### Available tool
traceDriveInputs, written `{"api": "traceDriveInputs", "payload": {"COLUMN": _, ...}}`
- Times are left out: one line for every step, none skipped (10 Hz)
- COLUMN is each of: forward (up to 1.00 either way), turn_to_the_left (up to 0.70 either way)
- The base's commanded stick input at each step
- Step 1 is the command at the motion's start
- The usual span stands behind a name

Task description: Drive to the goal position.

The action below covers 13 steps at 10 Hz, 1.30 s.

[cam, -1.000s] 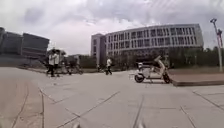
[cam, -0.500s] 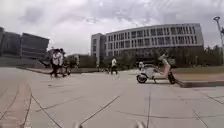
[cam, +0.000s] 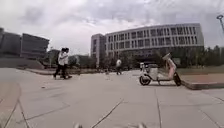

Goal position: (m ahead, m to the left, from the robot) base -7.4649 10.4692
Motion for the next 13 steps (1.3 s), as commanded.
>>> {"api": "traceDriveInputs", "payload": {"forward": 0.7, "turn_to_the_left": 0.0}}
{"api": "traceDriveInputs", "payload": {"forward": 0.7, "turn_to_the_left": 0.0}}
{"api": "traceDriveInputs", "payload": {"forward": 0.7, "turn_to_the_left": 0.0}}
{"api": "traceDriveInputs", "payload": {"forward": 0.7, "turn_to_the_left": 0.0}}
{"api": "traceDriveInputs", "payload": {"forward": 0.7, "turn_to_the_left": 0.0}}
{"api": "traceDriveInputs", "payload": {"forward": 0.7, "turn_to_the_left": 0.0}}
{"api": "traceDriveInputs", "payload": {"forward": 0.7, "turn_to_the_left": 0.0}}
{"api": "traceDriveInputs", "payload": {"forward": 0.7, "turn_to_the_left": 0.0}}
{"api": "traceDriveInputs", "payload": {"forward": 0.7, "turn_to_the_left": 0.0}}
{"api": "traceDriveInputs", "payload": {"forward": 0.7, "turn_to_the_left": 0.0}}
{"api": "traceDriveInputs", "payload": {"forward": 0.7, "turn_to_the_left": 0.0}}
{"api": "traceDriveInputs", "payload": {"forward": 0.7, "turn_to_the_left": 0.0}}
{"api": "traceDriveInputs", "payload": {"forward": 0.7, "turn_to_the_left": 0.0}}
